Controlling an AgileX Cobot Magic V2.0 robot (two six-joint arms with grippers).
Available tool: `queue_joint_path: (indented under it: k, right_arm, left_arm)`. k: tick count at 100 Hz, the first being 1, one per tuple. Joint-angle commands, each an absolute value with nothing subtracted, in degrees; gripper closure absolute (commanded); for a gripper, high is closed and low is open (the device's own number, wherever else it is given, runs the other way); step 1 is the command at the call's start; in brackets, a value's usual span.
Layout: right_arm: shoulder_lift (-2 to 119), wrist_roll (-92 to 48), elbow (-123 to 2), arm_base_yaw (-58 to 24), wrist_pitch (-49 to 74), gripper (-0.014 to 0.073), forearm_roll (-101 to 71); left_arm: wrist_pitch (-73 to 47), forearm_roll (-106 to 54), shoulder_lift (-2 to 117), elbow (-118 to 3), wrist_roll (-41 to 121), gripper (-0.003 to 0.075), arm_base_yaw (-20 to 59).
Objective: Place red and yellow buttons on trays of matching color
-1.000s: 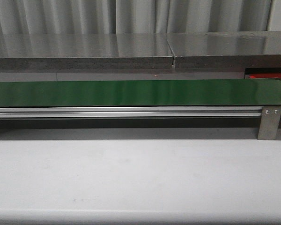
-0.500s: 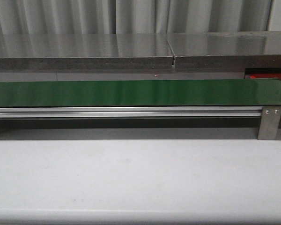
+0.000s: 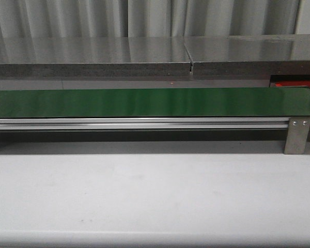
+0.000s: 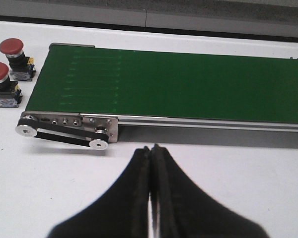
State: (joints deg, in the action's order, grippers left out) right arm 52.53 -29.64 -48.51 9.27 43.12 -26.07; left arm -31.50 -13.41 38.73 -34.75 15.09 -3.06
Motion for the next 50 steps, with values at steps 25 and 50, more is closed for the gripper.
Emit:
queue_joint_path:
  k: [25,50]
  right_arm:
    - [41.6,-30.2,-38.7,9.1,38.7,0.0709,-26.8]
    - [41.6,-30.2,-38.7,9.1,38.8,0.0711,-27.5]
  left_arm:
    - [-27.6,-14.5,38.6,-36.3,15.2,0.0739,-2.8]
    - [-27.6,-14.2,38.6,-36.3,15.2,0.0739,-2.8]
